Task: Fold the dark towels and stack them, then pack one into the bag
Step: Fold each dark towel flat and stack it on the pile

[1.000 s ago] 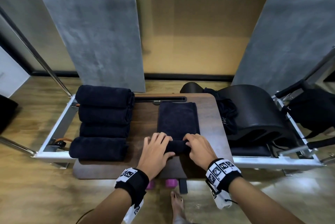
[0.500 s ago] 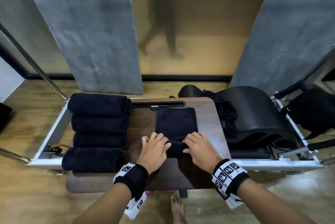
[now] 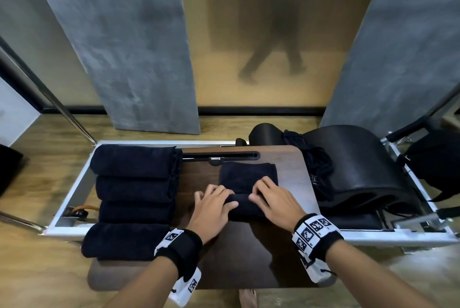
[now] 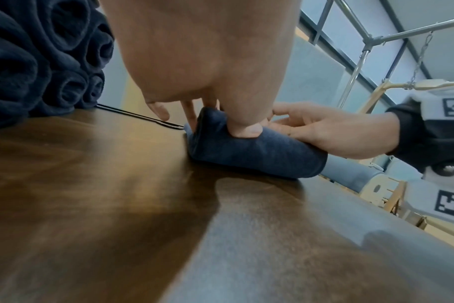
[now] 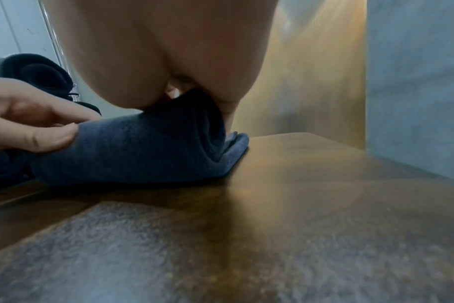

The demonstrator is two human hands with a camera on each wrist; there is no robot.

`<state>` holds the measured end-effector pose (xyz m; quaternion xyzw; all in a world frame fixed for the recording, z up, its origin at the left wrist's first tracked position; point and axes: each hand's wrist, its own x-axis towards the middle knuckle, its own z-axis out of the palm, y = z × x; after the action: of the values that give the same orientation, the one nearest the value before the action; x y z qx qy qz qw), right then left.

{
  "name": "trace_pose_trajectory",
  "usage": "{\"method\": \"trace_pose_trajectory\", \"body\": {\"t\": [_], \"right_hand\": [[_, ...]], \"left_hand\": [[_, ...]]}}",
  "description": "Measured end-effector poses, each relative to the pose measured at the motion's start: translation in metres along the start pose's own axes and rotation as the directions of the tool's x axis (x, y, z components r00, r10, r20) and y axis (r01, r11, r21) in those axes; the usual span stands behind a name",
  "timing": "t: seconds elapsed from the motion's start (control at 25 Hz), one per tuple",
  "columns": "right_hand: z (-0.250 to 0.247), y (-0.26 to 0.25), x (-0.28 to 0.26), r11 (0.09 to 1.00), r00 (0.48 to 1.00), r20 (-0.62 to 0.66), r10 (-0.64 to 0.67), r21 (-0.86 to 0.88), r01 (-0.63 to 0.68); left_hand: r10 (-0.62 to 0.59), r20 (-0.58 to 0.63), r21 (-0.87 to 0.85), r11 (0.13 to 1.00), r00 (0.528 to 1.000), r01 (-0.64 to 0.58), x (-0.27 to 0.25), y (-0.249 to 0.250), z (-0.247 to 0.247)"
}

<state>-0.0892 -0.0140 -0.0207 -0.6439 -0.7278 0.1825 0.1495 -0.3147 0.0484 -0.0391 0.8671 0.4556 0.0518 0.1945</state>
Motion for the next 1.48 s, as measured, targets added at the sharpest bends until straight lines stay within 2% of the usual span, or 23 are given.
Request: {"method": "trace_pose_trajectory", "body": {"t": [0.12,0.2,0.28,0.4,0.52,0.68,0.8,0.92,1.04,1.16,1.24,1.36,1.48], "right_hand": [[0.001,0.010,0.002,0.986,0.995,0.080,-0.052,-0.154,0.064],[0.002,0.016,0.010,0.974,0.991,0.090,-0.100,-0.197,0.116],[-0.001,0.019,0.020,0.988,0.993,0.082,-0.089,-0.119,0.098],[-0.009,0.022,0.036,0.995,0.997,0.076,-0.009,0.097,0.001],[-0.010,0.029,0.053,0.978,0.999,0.051,0.001,0.210,-0.012],[-0.009,0.046,0.060,0.968,0.999,-0.032,0.015,0.250,-0.007],[-0.014,0.059,0.058,0.947,0.999,0.014,0.033,0.319,-0.036],[-0.014,0.066,0.058,0.901,0.989,-0.022,0.144,0.416,-0.122],[-0.010,0.065,0.058,0.908,0.949,-0.060,0.309,0.317,-0.275],[-0.008,0.057,0.059,0.841,0.859,-0.048,0.509,0.242,-0.485],[-0.007,0.050,0.062,0.780,0.798,-0.033,0.602,0.236,-0.579],[-0.009,0.044,0.065,0.709,0.737,-0.024,0.676,0.296,-0.640],[-0.013,0.042,0.061,0.607,0.707,-0.029,0.707,0.537,-0.586]], "left_hand": [[-0.070,0.019,-0.025,0.997,0.997,0.071,0.013,-0.001,0.002],[-0.107,0.017,0.027,0.994,0.994,0.107,0.021,-0.002,0.003],[-0.138,-0.031,0.024,0.990,0.990,0.139,0.025,-0.002,0.003],[-0.208,-0.117,-0.113,0.974,0.971,0.195,0.027,-0.002,-0.001],[-0.256,-0.084,-0.146,0.959,0.963,0.242,0.031,-0.003,0.000],[-0.351,-0.068,-0.244,0.913,0.934,0.326,0.049,-0.001,0.001],[-0.459,-0.008,-0.345,0.835,0.888,0.428,0.067,-0.002,-0.002],[-0.543,0.034,-0.390,0.766,0.839,0.511,0.085,0.002,-0.006],[-0.569,0.057,-0.410,0.736,0.820,0.539,0.097,0.007,-0.009],[-0.603,0.082,-0.432,0.696,0.793,0.574,0.107,0.010,-0.008],[-0.627,0.110,-0.475,0.648,0.771,0.595,0.111,0.008,-0.006],[-0.664,0.165,-0.562,0.544,0.729,0.623,0.116,0.006,-0.005],[-0.677,0.171,-0.664,0.457,0.715,0.592,0.114,0.008,-0.005]]}}
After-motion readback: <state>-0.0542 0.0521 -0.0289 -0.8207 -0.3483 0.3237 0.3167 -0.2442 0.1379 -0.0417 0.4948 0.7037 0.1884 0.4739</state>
